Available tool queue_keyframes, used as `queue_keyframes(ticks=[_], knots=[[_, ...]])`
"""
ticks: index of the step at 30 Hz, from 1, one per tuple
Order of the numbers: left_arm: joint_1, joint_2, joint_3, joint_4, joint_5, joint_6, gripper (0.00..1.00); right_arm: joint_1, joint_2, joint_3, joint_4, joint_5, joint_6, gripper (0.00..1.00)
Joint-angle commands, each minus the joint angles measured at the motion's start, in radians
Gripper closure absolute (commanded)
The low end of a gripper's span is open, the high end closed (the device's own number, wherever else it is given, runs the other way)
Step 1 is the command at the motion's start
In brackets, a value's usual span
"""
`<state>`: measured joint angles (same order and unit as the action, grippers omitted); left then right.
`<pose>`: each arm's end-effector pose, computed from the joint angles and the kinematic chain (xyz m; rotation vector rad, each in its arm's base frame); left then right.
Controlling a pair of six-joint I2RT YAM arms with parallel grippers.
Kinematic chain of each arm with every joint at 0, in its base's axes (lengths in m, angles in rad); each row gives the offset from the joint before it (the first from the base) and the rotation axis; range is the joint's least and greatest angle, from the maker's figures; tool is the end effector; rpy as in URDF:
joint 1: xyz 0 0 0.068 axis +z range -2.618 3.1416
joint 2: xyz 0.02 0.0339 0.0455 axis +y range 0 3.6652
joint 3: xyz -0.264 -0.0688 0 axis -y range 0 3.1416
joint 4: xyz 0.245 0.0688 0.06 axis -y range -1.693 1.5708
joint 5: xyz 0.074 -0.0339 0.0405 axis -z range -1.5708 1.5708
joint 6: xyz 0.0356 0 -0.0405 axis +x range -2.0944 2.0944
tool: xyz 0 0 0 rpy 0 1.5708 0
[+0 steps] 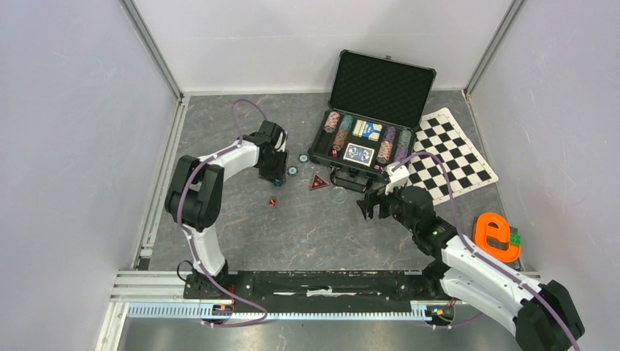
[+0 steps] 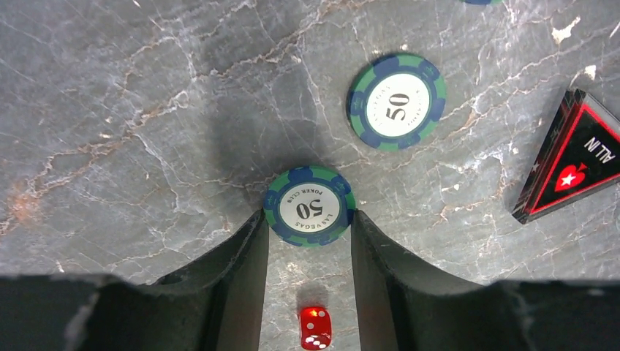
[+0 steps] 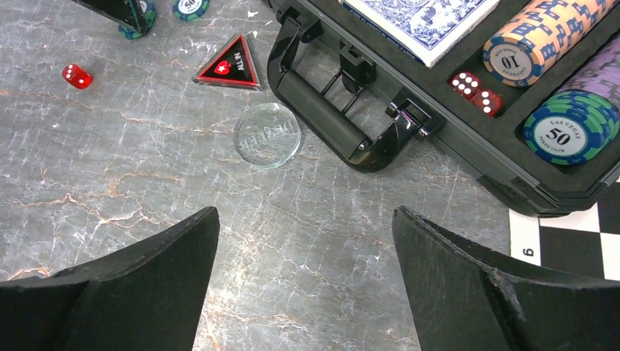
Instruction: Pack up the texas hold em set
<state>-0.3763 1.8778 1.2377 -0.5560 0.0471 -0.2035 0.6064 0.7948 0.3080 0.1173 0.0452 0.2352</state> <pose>0.3456 -0.1383 0.1650 0.2530 2.7765 -0.2140 0.1504 0.1023 0.2008 -0.3343 1.9463 0.5118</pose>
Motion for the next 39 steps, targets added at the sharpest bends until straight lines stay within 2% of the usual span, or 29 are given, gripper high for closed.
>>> queue_keyframes(ticks=[1,4,8,12,16,20,24,33,39], knots=[[-0.004,-0.082,-0.060,0.063,0.048,-0.037,0.78,0.000,0.040,0.065,-0.011,-0.033,0.024,0.07],[-0.005,-0.132,-0.101,0.107,0.073,-0.037,0.78,-0.002,0.122,0.145,-0.102,-0.042,0.058,0.07],[-0.016,-0.180,-0.153,0.165,0.097,-0.035,0.78,-0.043,0.249,0.309,-0.234,-0.189,0.080,0.11],[-0.029,-0.228,-0.191,0.211,0.115,-0.027,0.78,-0.139,0.328,0.356,-0.173,-0.429,0.166,0.19],[-0.045,-0.286,-0.223,0.242,0.130,-0.012,0.78,-0.175,0.437,0.385,-0.091,-0.563,0.252,0.24],[-0.110,-0.369,-0.287,0.326,0.154,0.006,0.78,-0.178,0.549,0.416,-0.015,-0.656,0.381,0.26],[-0.178,-0.429,-0.336,0.387,0.127,0.032,0.80,-0.179,0.590,0.448,0.027,-0.628,0.462,0.27],[-0.353,-0.480,-0.347,0.407,0.087,0.132,0.80,-0.179,0.672,0.514,0.042,-0.625,0.577,0.31],[-0.399,-0.489,-0.362,0.456,0.069,0.145,0.79,-0.167,0.681,0.502,0.078,-0.632,0.607,0.38]])
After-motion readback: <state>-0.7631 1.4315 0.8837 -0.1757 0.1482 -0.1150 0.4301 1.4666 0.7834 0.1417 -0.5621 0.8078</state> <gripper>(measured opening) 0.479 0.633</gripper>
